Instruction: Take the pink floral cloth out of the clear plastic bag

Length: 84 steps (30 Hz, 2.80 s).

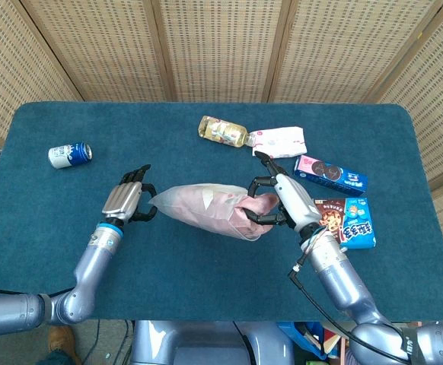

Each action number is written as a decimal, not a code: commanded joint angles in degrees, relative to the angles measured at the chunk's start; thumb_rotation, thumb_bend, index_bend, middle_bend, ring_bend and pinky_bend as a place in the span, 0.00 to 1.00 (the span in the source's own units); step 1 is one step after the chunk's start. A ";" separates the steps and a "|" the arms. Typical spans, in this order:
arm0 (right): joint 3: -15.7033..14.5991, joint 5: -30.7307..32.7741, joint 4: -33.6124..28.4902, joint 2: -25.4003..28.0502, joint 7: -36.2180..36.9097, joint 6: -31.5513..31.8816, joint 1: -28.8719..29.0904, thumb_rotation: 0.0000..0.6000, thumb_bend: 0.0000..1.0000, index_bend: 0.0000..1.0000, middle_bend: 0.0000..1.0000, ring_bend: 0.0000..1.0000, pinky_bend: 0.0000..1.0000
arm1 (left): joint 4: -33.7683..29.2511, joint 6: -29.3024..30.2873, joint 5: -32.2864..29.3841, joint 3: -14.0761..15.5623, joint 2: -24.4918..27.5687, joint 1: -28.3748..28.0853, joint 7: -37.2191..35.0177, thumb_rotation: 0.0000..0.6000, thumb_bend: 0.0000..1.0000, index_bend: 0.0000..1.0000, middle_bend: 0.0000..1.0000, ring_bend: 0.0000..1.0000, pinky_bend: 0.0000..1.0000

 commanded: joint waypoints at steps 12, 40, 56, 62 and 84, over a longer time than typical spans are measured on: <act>-3.50 -4.00 7.06 -3.06 3.09 -2.74 -3.48 1.00 0.78 0.79 0.00 0.00 0.00 | 0.94 -1.12 1.70 -0.15 5.07 3.25 -2.40 1.00 0.58 0.73 0.00 0.00 0.00; -6.96 -9.68 19.08 -1.24 8.38 -8.65 -10.93 1.00 0.78 0.79 0.00 0.00 0.00 | 5.90 -3.01 5.25 1.71 16.76 13.03 -9.97 1.00 0.58 0.74 0.00 0.00 0.00; -10.88 -20.02 18.44 3.10 -3.55 -0.88 -14.08 1.00 0.00 0.00 0.00 0.00 0.00 | 7.90 1.70 10.21 2.45 18.58 17.21 -10.21 1.00 0.17 0.00 0.00 0.00 0.00; -14.07 -33.94 23.38 2.86 -4.86 9.35 -19.49 1.00 0.00 0.00 0.00 0.00 0.00 | 5.88 10.23 16.57 2.11 20.25 21.99 -13.44 1.00 0.16 0.00 0.00 0.00 0.00; -25.56 -59.87 36.49 -4.34 2.86 35.64 -40.41 1.00 0.00 0.00 0.00 0.00 0.00 | -2.41 34.64 46.87 14.82 16.72 42.10 -16.71 1.00 0.16 0.00 0.00 0.00 0.00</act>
